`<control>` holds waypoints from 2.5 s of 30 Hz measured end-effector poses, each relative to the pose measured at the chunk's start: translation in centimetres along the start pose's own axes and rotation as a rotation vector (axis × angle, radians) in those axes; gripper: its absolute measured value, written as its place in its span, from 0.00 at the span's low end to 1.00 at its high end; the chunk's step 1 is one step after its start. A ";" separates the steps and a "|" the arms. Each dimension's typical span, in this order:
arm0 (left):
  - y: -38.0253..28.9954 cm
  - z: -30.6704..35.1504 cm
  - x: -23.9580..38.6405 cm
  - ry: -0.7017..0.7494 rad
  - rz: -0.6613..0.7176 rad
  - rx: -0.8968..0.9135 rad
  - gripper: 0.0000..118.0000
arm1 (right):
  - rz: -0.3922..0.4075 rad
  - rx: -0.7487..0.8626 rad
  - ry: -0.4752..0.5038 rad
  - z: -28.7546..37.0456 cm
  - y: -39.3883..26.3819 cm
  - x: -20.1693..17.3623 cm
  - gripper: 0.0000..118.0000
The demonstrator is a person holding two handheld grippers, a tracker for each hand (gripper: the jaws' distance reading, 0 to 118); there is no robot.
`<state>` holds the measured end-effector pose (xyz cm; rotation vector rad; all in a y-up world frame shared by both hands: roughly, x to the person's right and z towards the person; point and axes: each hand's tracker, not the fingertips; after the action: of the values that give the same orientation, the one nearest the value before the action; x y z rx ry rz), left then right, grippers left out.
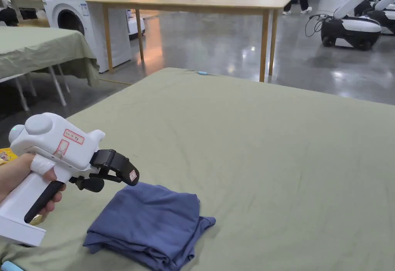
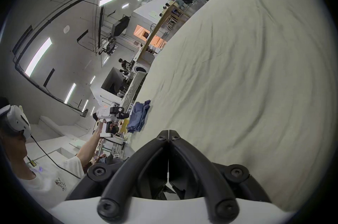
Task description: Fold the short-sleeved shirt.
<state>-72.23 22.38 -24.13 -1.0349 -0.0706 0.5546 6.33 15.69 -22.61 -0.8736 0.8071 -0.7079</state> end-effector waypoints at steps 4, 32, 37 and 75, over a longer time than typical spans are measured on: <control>-3.1 2.2 3.7 -0.003 0.007 0.151 0.69 | 0.106 0.014 -0.056 1.3 0.5 -1.5 0.01; -19.8 -4.4 45.3 0.168 -0.519 0.901 0.00 | 0.818 0.713 -0.805 2.7 3.9 -16.1 0.01; -19.9 -4.3 45.4 0.186 -0.530 0.916 0.00 | 0.810 0.717 -0.808 2.7 3.9 -16.3 0.01; -20.0 -2.6 45.5 0.236 -0.509 0.930 1.00 | 0.797 0.686 -0.873 3.6 4.2 -18.0 1.00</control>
<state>-24.15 33.86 -18.01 -0.1418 0.1247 -0.0355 0.97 33.45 -19.17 -0.1260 0.0461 0.1496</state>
